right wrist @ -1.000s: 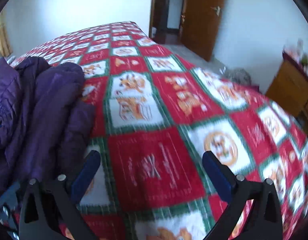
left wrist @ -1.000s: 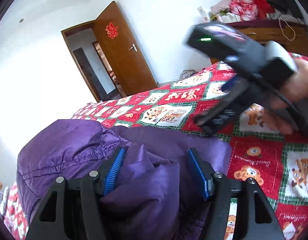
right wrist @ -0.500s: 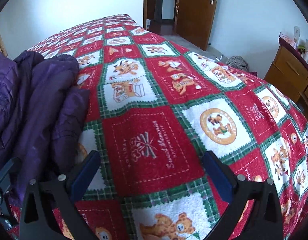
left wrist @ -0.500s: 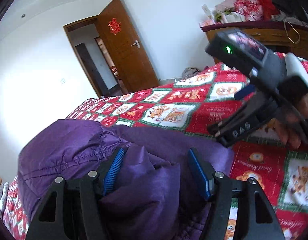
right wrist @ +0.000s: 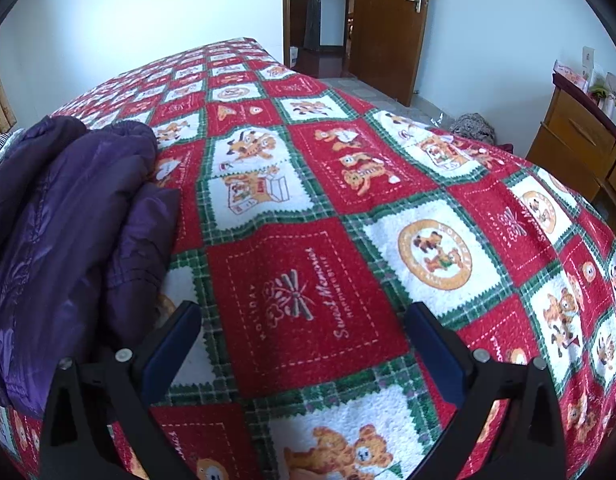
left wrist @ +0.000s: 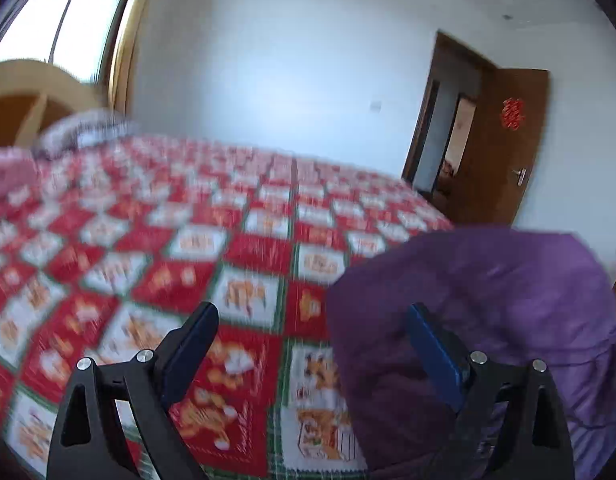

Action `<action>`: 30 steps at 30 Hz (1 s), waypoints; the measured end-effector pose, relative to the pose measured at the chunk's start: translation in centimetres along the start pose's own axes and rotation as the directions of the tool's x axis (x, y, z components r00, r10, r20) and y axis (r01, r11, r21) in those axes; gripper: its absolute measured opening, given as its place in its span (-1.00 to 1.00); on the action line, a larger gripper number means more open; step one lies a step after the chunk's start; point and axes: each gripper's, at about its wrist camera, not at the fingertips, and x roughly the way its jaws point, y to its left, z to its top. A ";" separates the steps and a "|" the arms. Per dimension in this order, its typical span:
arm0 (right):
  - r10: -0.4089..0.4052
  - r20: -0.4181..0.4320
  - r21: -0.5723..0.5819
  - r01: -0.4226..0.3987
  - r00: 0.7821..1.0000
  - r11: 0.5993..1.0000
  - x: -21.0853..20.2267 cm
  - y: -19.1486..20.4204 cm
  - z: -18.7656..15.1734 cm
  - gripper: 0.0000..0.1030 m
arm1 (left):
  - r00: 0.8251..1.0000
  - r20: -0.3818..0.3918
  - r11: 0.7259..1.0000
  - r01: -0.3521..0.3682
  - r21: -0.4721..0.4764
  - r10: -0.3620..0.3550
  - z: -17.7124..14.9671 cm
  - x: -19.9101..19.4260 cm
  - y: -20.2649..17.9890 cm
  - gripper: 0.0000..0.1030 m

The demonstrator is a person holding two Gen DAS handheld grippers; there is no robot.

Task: Fold large clothes
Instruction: 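Release the jacket with the left gripper and regrasp its folded edge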

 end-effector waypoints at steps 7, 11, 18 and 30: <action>0.060 0.066 0.006 -0.061 0.996 0.998 -0.8 0.1 -0.1 1.00 | 0.985 -0.032 0.958 0.174 0.228 -0.171 -1.4 -0.7 -9.8 0.82; 0.086 0.038 0.045 -0.088 0.996 0.995 -0.2 -0.7 0.2 1.00 | 0.999 0.032 0.778 -0.014 0.628 -0.008 -4.4 -3.1 -19.5 0.83; 0.135 0.175 0.198 -0.169 0.975 0.966 -3.4 -3.7 0.4 1.00 | 0.997 -0.043 0.792 -0.020 0.610 0.059 -4.2 -0.7 -19.5 0.84; 0.340 -0.023 0.003 -0.340 0.940 0.941 0.6 6.6 4.4 0.28 | 0.994 0.027 0.798 -0.101 0.594 0.106 -4.9 -1.6 -19.5 0.88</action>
